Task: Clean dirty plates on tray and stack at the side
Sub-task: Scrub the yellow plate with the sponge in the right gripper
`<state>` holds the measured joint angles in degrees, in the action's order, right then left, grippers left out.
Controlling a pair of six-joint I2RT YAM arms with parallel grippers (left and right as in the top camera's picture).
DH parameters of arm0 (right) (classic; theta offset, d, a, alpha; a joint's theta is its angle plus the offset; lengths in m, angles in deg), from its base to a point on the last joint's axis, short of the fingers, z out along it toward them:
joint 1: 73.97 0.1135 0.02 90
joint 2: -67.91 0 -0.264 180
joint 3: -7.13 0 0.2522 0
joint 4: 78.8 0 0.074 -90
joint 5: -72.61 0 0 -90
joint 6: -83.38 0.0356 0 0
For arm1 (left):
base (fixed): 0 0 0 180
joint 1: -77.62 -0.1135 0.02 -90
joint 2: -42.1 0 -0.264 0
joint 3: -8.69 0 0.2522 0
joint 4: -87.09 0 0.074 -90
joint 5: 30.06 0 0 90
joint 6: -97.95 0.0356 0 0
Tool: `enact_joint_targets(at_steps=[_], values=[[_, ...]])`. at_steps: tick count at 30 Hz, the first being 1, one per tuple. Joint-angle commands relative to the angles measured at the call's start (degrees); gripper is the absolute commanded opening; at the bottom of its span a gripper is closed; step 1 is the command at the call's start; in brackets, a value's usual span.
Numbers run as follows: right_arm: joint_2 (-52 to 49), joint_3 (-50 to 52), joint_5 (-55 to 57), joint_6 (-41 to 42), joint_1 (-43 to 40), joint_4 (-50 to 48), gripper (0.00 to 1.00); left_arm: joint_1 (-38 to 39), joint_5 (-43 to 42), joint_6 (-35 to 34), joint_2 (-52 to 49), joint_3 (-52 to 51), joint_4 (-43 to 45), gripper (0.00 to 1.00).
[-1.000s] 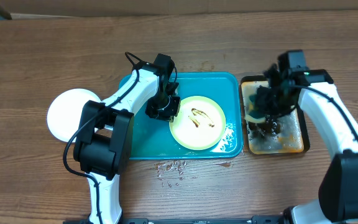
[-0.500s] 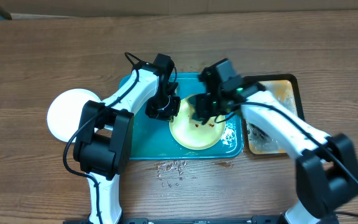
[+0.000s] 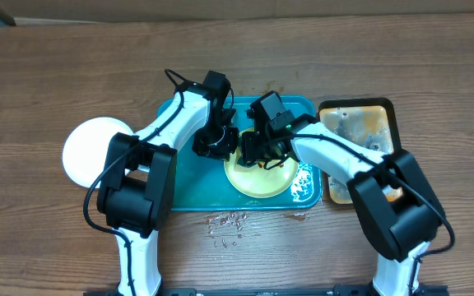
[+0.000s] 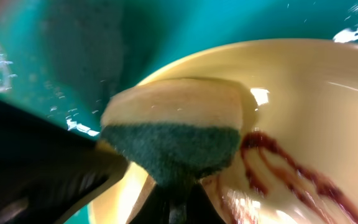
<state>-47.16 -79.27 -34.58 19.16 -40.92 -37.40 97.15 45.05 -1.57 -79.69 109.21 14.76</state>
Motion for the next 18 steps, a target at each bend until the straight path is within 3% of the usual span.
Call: enact_joint_targets(at_steps=[1, 7, 18], values=[[-2.4, -0.3, 2.2, 1.9, 0.3, 0.2, 0.04, 0.4, 1.3, -1.0, -0.7, -0.4, 0.1, 0.04], [-2.9, -0.3, 15.9, 10.6, -2.0, 7.2, 0.04, 0.4, 1.4, -1.5, -0.7, -0.5, 0.0, 0.04], [-2.9, -0.3, 24.7, 9.3, -6.5, 22.3, 0.04, 0.4, 3.0, -2.3, -0.7, -0.5, 0.0, 0.04]])
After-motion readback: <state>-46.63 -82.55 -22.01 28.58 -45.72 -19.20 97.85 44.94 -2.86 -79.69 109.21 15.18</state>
